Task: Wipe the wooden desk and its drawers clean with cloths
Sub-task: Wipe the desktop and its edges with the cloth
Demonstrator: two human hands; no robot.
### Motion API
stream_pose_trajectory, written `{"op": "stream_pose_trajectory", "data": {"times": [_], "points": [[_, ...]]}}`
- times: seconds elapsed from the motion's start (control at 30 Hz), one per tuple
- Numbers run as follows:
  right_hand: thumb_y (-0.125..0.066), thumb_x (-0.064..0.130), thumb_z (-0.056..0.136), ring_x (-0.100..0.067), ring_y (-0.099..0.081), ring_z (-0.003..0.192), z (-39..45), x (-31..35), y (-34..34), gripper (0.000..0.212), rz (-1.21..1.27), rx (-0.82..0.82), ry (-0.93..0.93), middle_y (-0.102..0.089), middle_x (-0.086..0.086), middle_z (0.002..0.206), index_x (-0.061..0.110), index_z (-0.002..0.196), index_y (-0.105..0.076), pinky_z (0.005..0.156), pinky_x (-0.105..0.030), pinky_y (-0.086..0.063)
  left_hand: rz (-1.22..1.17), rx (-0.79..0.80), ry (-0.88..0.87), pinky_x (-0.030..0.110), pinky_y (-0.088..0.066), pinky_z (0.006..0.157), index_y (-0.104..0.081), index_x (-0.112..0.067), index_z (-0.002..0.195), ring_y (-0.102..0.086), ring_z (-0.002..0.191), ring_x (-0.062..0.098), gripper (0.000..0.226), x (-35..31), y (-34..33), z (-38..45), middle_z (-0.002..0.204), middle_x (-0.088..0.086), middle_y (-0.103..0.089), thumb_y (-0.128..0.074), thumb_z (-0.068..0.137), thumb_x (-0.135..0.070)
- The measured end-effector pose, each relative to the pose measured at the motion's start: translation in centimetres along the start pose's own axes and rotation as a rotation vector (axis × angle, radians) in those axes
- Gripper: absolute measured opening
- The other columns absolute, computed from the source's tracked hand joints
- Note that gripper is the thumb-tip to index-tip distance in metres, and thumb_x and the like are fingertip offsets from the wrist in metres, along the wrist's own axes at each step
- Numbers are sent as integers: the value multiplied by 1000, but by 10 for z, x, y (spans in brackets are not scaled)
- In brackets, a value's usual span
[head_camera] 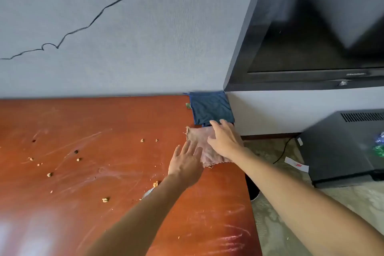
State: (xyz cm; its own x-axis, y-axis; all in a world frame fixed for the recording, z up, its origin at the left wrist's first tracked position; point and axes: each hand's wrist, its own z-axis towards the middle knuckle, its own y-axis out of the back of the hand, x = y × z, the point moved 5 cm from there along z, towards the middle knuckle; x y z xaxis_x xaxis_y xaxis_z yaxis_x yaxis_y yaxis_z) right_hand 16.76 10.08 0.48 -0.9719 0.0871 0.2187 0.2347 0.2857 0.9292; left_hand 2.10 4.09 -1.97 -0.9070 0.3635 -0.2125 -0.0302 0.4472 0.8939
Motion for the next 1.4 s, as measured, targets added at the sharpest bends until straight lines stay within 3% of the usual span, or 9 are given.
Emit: {"op": "stream_pose_trajectory", "data": {"times": [0.27, 0.37, 0.57, 0.73, 0.87, 0.97, 1.07, 1.27, 1.4], "points": [[-47, 60, 99, -37, -26, 144, 103, -8, -32, 78, -2, -2, -164, -7, -16, 165, 28, 160, -10, 105, -48, -43, 117, -69, -89, 48, -18, 127, -37, -20, 155, -25, 152, 23, 59, 15, -21, 66, 161, 4, -33, -48, 106, -50], [-52, 65, 95, -37, -35, 136, 126, -16, -42, 89, -20, -45, -215, -24, -19, 156, 21, 160, -9, 100, -45, -45, 242, -147, -93, 47, -31, 120, -44, -17, 149, -39, 140, 25, 62, 13, -29, 79, 146, 7, -43, -67, 97, -41], [-54, 46, 100, -36, -60, 117, 150, -33, -37, 51, 69, -142, -185, -58, -13, 132, 25, 144, -42, 85, -40, -48, 192, -266, -84, 46, -46, 101, -58, -14, 129, -53, 129, 32, 28, 20, -32, 95, 131, 10, -57, -52, 106, -28], [-45, 62, 93, -35, -12, 151, 160, -38, -43, 70, 20, -92, -130, -16, -13, 161, 39, 156, -27, 121, -51, -15, 204, -241, -45, 45, -49, 93, -60, -13, 121, -59, 117, 33, 26, 28, -22, 75, 123, 8, -60, -53, 97, -6], [-28, 73, 95, -27, 18, 155, 158, -4, -69, 76, 26, -28, 7, 11, -7, 170, 41, 161, -8, 122, -57, 15, -44, -423, 63, 37, -41, 61, -60, -18, 107, -65, 93, 34, 16, 67, 2, 44, 109, 2, -59, -47, 99, -22], [-39, 64, 99, -23, -12, 153, 137, -8, -70, 50, 163, -113, 98, -24, -2, 162, 40, 142, -44, 125, -44, -5, -334, -657, 111, 45, -51, 60, -64, -16, 95, -64, 77, 37, 13, 112, 30, 23, 98, 2, -63, -53, 99, -23], [-55, 51, 96, -26, -42, 125, 134, -36, -58, 29, 26, -327, 53, -47, -1, 125, 28, 114, -54, 104, -39, -32, -466, -710, 158, 44, -48, 60, -58, -14, 91, -62, 70, 31, 8, 143, 59, 30, 84, 1, -64, -53, 98, -14], [-44, 58, 93, -33, -45, 117, 171, -30, -53, 56, -68, -394, -181, -51, -11, 125, 22, 136, -47, 95, -46, -36, -699, -688, 186, 48, -56, 70, -49, -11, 102, -68, 71, 22, 9, 152, 99, 76, 72, 0, -70, -43, 99, -17], [-36, 77, 88, -32, -48, 111, 138, -6, -74, 71, -103, -440, -18, -53, -7, 120, 25, 133, -51, 91, -46, -37, -582, -666, -16, 44, -53, 70, -44, -12, 108, -68, 73, 25, 15, 121, 110, 137, 79, 3, -70, -48, 94, -17]]}}
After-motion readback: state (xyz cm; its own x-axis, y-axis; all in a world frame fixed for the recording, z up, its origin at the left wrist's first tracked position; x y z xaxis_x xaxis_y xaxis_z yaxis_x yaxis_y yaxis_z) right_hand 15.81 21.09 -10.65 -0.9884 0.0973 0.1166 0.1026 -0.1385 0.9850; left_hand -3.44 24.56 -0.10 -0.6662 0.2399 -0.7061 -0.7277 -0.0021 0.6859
